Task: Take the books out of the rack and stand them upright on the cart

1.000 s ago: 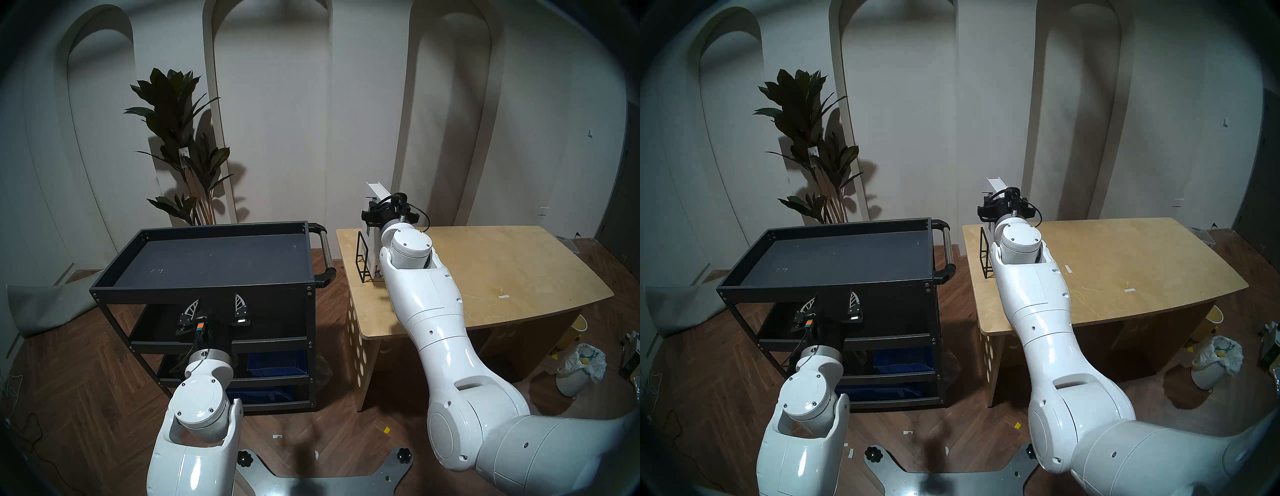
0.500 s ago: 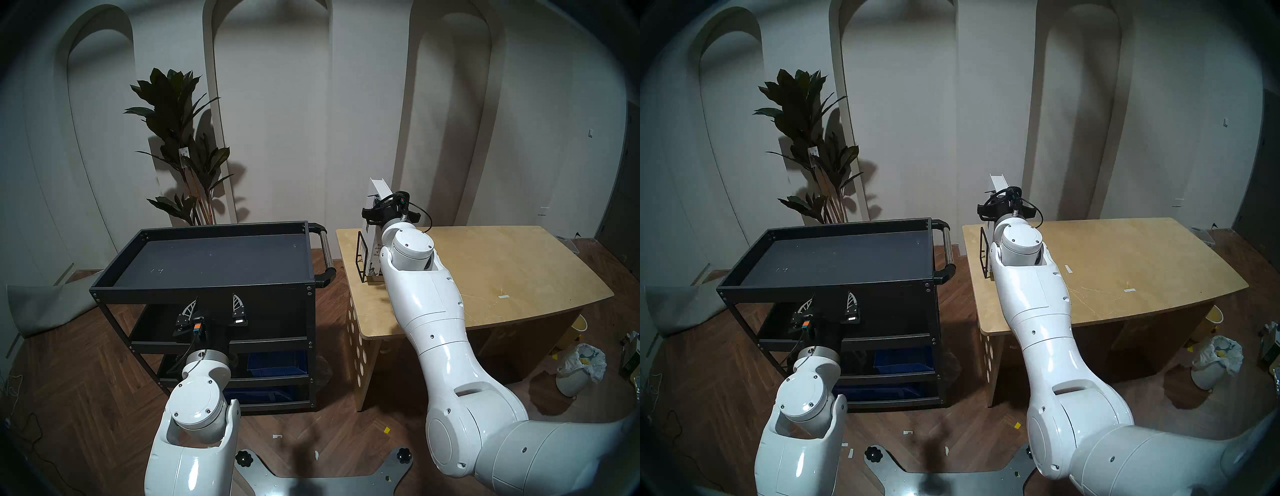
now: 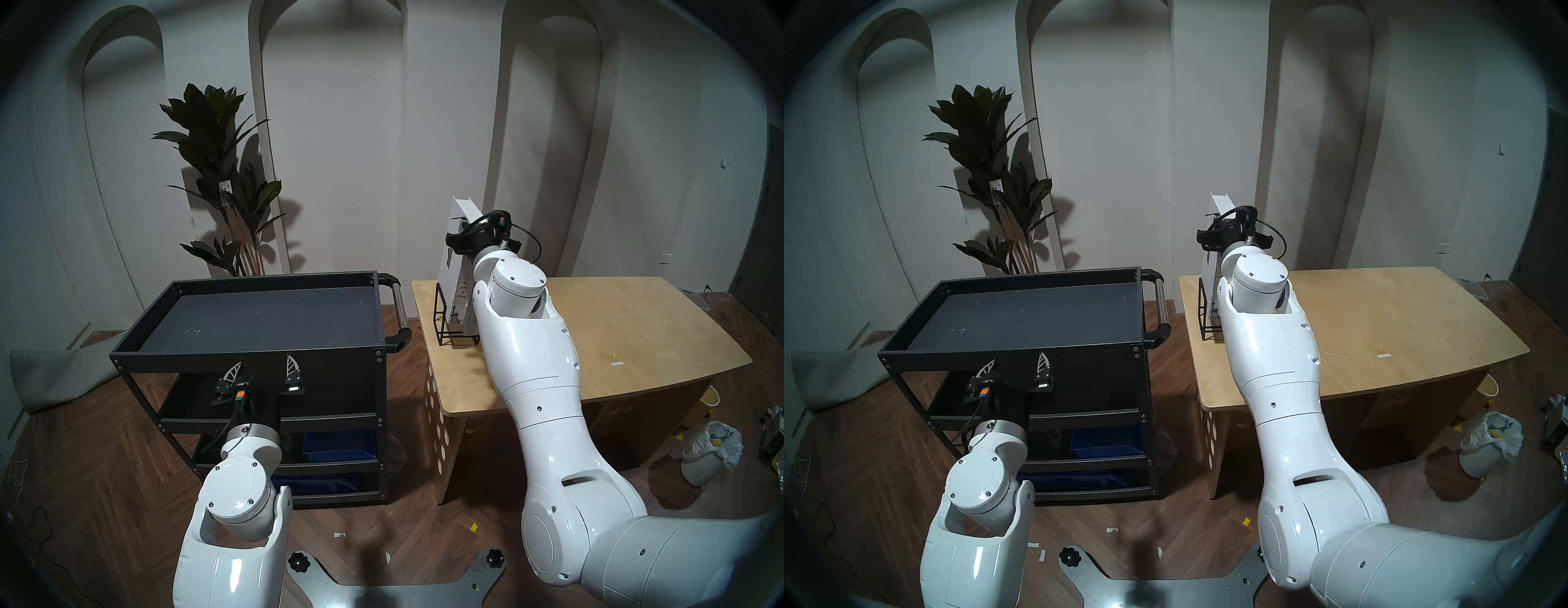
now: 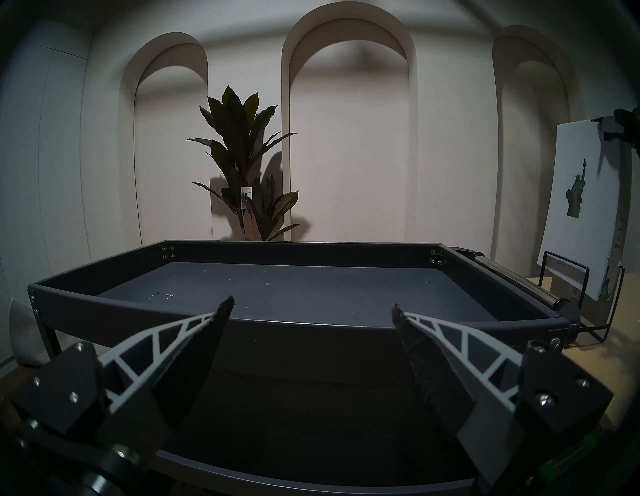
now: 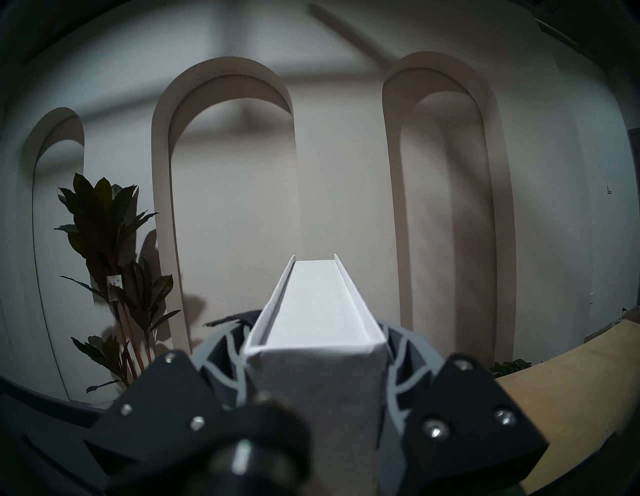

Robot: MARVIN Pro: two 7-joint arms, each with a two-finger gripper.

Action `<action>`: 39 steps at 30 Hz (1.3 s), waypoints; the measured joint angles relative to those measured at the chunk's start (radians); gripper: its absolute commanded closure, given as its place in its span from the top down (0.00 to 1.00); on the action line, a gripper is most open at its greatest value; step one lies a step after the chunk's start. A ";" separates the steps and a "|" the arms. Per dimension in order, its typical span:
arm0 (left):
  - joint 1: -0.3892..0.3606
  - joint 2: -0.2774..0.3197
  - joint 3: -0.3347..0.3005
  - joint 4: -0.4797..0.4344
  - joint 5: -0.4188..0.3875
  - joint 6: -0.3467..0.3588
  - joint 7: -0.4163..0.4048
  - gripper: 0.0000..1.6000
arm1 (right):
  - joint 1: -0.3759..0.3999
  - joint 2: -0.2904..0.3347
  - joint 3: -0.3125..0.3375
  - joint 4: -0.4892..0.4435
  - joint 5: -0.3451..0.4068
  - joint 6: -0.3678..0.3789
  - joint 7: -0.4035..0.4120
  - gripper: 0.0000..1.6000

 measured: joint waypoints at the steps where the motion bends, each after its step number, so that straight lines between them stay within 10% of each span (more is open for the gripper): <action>1: -0.001 0.000 0.003 -0.003 0.001 0.007 -0.001 1.00 | 0.004 0.000 0.002 -0.014 0.002 0.013 0.000 0.00; 19: -0.031 0.021 0.054 -0.036 0.061 0.101 -0.014 1.00 | 0.048 -0.017 0.020 -0.246 0.063 0.129 0.026 0.00; 39: -0.186 0.075 0.253 -0.001 0.387 0.067 0.076 1.00 | -0.080 -0.148 0.045 -0.302 0.264 -0.006 0.005 0.00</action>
